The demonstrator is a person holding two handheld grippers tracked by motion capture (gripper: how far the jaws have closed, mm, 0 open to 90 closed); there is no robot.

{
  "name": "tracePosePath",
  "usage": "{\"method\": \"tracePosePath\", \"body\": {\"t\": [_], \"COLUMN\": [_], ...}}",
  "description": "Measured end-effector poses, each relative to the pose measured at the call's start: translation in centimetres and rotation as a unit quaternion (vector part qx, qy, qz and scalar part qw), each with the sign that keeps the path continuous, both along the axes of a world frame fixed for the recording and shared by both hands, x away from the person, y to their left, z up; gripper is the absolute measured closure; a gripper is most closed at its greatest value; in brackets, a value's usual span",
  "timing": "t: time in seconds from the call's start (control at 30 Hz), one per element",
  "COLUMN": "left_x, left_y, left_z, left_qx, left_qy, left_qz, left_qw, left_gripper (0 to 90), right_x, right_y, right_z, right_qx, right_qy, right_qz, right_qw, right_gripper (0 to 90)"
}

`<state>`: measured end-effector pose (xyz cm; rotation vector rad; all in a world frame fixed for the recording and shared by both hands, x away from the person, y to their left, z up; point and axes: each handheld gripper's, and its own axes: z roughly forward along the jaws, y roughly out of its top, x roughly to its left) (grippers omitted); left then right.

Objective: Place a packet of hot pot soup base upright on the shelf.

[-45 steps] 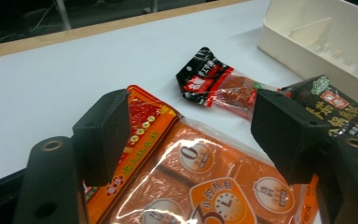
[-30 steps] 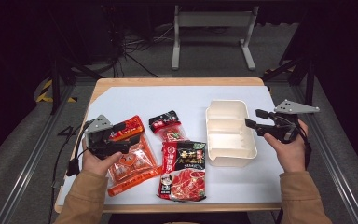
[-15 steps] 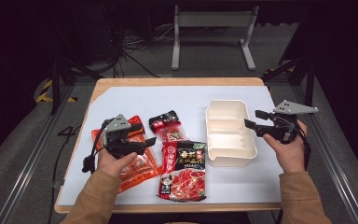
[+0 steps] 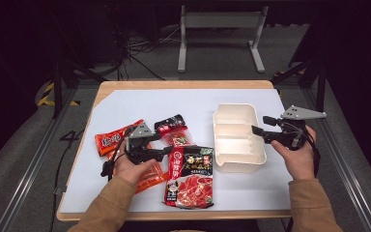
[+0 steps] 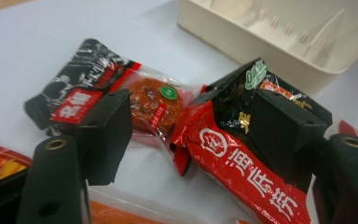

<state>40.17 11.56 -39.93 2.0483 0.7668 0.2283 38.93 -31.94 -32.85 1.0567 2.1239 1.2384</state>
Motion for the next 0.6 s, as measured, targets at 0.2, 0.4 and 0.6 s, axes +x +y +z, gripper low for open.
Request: {"method": "tracePosePath", "body": {"t": [0.2,0.4,0.6], "left_x": [1.0,1.5,1.8], "left_y": [-1.0,-1.5,-2.1], "left_z": [-1.0,-1.8,-2.5], "left_qx": [-0.003,0.012,0.025], "left_qy": [0.030,0.052,0.077], "left_qz": [-0.005,-0.005,-0.020], "left_qw": [0.9995,0.9986,0.9965], "left_gripper": [35.6,36.8,38.4], "right_x": [-0.1,-0.2,-0.1], "right_y": [-0.1,-0.2,0.0], "right_z": [-0.2,-0.3,-0.4], "right_qx": [-0.002,-0.002,-0.003], "right_qy": [0.002,0.005,0.007], "right_qz": [-0.002,-0.003,-0.002], "right_qw": [1.0000,1.0000,1.0000], "right_gripper": [39.8,39.8,39.8]}}
